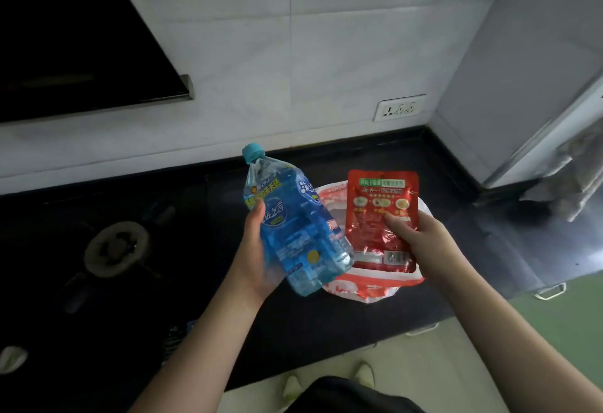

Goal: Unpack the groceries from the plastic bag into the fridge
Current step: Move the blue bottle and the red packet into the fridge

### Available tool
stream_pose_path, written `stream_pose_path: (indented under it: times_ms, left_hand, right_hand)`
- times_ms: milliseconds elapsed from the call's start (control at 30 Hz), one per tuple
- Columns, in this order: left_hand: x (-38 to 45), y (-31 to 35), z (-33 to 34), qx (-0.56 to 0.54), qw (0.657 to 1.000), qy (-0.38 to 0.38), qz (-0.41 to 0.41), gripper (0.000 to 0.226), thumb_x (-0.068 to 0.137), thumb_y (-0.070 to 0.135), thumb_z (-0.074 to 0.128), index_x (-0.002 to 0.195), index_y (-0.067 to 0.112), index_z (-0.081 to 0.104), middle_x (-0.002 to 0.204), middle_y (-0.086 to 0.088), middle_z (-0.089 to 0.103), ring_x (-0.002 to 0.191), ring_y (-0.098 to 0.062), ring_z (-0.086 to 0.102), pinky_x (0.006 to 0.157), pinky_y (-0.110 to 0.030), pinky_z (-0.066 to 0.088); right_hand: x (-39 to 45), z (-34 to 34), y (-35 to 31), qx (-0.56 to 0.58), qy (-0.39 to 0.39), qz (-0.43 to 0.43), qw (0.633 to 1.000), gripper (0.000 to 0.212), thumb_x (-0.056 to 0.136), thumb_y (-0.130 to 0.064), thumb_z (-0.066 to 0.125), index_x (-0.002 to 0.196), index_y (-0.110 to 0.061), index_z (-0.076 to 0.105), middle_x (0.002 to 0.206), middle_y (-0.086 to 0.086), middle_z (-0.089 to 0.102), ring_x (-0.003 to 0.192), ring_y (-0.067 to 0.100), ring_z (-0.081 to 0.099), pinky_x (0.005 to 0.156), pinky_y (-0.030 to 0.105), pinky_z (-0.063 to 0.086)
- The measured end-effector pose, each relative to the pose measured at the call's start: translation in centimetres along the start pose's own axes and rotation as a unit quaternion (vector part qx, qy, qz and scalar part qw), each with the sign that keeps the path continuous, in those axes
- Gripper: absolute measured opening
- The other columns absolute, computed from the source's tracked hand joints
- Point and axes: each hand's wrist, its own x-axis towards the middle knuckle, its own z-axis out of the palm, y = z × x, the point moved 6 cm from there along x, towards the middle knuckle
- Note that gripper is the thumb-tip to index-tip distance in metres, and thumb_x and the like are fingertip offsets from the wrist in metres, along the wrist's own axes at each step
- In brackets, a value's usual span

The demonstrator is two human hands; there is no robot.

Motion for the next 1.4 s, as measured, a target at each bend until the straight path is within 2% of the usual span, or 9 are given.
stream_pose_path:
  times_ms: [100, 233, 533, 767, 933, 1067, 1200, 1300, 1400]
  left_hand:
    - [-0.8, -0.2, 0.1, -0.013, 0.998, -0.062, -0.007, 0.07, 0.079, 0.043, 0.076, 0.136, 0.009, 0.054, 0.133, -0.019, 0.059, 0.122, -0.034, 0.058, 0.093, -0.046, 0.051]
    - [-2.0, 0.2, 0.2, 0.009, 0.998, -0.063, 0.012, 0.068, 0.075, 0.041, 0.081, 0.131, 0.012, 0.058, 0.128, -0.015, 0.062, 0.117, -0.032, 0.061, 0.09, -0.044, 0.053]
    - [-6.0, 1.6, 0.0, 0.117, 0.986, 0.046, 0.109, 0.078, 0.063, 0.043, 0.087, 0.127, 0.01, 0.058, 0.116, -0.013, 0.067, 0.105, -0.03, 0.065, 0.083, -0.042, 0.055]
    - [-10.4, -0.7, 2.2, 0.19, 0.947, 0.148, 0.214, 0.065, 0.068, 0.019, 0.077, 0.127, 0.009, 0.053, 0.111, -0.01, 0.069, 0.104, -0.032, 0.067, 0.081, -0.042, 0.055]
    - [-14.7, -3.4, 2.3, 0.185, 0.928, 0.222, 0.236, 0.066, 0.068, 0.017, 0.077, 0.129, 0.008, 0.052, 0.114, -0.015, 0.066, 0.107, -0.038, 0.064, 0.084, -0.049, 0.055]
    - [-19.3, -4.6, 1.9, 0.195, 0.903, 0.287, 0.253, 0.069, 0.066, 0.018, 0.079, 0.129, 0.008, 0.052, 0.114, -0.014, 0.067, 0.107, -0.037, 0.065, 0.084, -0.046, 0.055]
    - [-24.6, -5.3, 1.2, 0.203, 0.87, 0.351, 0.28, 0.072, 0.065, 0.019, 0.08, 0.13, 0.01, 0.052, 0.117, -0.016, 0.067, 0.107, -0.036, 0.065, 0.085, -0.044, 0.056]
    - [-29.1, -6.0, 0.3, 0.188, 0.85, 0.395, 0.294, 0.072, 0.067, 0.019, 0.081, 0.131, 0.006, 0.051, 0.121, -0.023, 0.064, 0.109, -0.041, 0.064, 0.089, -0.055, 0.054]
    - [-33.8, -6.4, -0.5, 0.171, 0.825, 0.439, 0.314, 0.073, 0.067, 0.021, 0.082, 0.131, 0.006, 0.051, 0.121, -0.024, 0.064, 0.109, -0.043, 0.063, 0.09, -0.058, 0.053]
  right_hand:
    - [-0.8, 0.1, 0.2, 0.068, 0.0, 0.009, 0.998, 0.025, 0.089, -0.032, 0.066, 0.111, -0.019, 0.063, 0.099, 0.005, 0.076, 0.087, 0.027, 0.074, 0.079, 0.045, 0.058]
    - [-1.4, 0.3, -0.2, 0.072, -0.02, 0.005, 0.997, 0.029, 0.088, -0.029, 0.067, 0.113, -0.015, 0.063, 0.1, 0.007, 0.075, 0.088, 0.029, 0.073, 0.081, 0.046, 0.057]
    - [-1.7, 0.8, 0.2, 0.074, -0.085, -0.007, 0.994, 0.029, 0.089, -0.032, 0.064, 0.114, -0.018, 0.061, 0.101, 0.005, 0.075, 0.088, 0.026, 0.074, 0.079, 0.047, 0.058]
    - [-3.1, -1.2, 1.3, 0.03, -0.165, -0.019, 0.986, 0.035, 0.086, -0.036, 0.067, 0.117, -0.022, 0.059, 0.102, -0.001, 0.074, 0.088, 0.02, 0.073, 0.082, 0.047, 0.058]
    - [-4.1, -1.7, 2.1, 0.035, -0.234, -0.016, 0.972, 0.023, 0.091, -0.027, 0.062, 0.113, -0.023, 0.059, 0.098, -0.004, 0.075, 0.09, 0.02, 0.073, 0.075, 0.041, 0.059]
    - [-5.4, 0.2, 3.0, 0.019, -0.294, -0.007, 0.956, 0.024, 0.091, -0.03, 0.061, 0.114, -0.023, 0.06, 0.103, 0.0, 0.074, 0.094, 0.024, 0.072, 0.084, 0.049, 0.055]
    - [-8.2, 4.2, 3.2, -0.051, -0.389, -0.036, 0.919, 0.03, 0.09, -0.04, 0.057, 0.117, -0.027, 0.058, 0.106, -0.005, 0.073, 0.094, 0.018, 0.072, 0.087, 0.045, 0.054]
    - [-10.8, 7.4, 3.4, -0.086, -0.425, -0.065, 0.899, 0.032, 0.088, -0.048, 0.056, 0.115, -0.033, 0.059, 0.104, -0.012, 0.073, 0.09, 0.011, 0.072, 0.084, 0.039, 0.055]
    - [-13.6, 10.5, 3.6, -0.092, -0.453, -0.077, 0.883, 0.02, 0.091, -0.043, 0.055, 0.11, -0.035, 0.058, 0.096, -0.018, 0.074, 0.081, 0.003, 0.072, 0.062, 0.019, 0.057]
